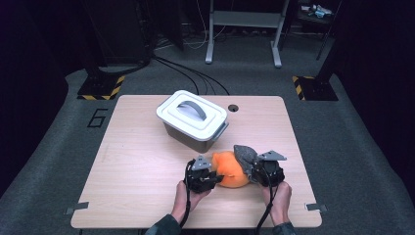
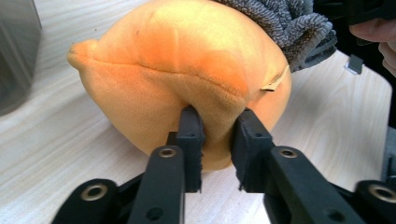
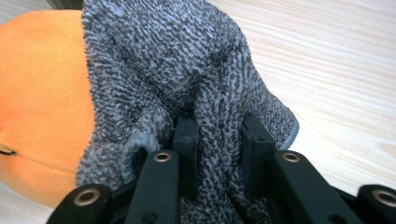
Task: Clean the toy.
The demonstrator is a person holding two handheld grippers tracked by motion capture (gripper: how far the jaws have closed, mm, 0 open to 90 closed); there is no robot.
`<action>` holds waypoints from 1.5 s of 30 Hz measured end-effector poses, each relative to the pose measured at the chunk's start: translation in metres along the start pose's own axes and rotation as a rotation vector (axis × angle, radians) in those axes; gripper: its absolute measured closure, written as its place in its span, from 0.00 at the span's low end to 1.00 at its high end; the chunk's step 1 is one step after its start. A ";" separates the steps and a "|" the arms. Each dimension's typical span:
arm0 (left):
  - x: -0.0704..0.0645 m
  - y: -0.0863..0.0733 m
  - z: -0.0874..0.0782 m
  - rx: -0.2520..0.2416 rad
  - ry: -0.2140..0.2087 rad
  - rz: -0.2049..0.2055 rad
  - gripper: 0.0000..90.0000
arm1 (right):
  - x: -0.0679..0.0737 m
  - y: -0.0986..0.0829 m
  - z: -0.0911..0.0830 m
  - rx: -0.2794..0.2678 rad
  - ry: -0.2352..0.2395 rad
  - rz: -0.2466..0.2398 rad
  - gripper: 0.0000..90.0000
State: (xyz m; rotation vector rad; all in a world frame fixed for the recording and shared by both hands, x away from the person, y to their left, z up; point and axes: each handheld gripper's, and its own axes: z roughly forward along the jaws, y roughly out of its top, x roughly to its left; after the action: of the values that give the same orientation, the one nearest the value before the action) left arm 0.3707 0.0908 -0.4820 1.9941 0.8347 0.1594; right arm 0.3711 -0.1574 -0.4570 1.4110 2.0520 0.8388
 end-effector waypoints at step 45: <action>0.002 0.003 0.000 0.011 0.022 0.019 0.84 | -0.002 0.002 0.003 -0.010 0.026 0.022 0.79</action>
State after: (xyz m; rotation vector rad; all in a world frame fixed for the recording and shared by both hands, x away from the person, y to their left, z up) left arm 0.3743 0.0910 -0.4803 2.0145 0.8329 0.1883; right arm 0.3748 -0.1579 -0.4577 1.4260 2.0525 0.8803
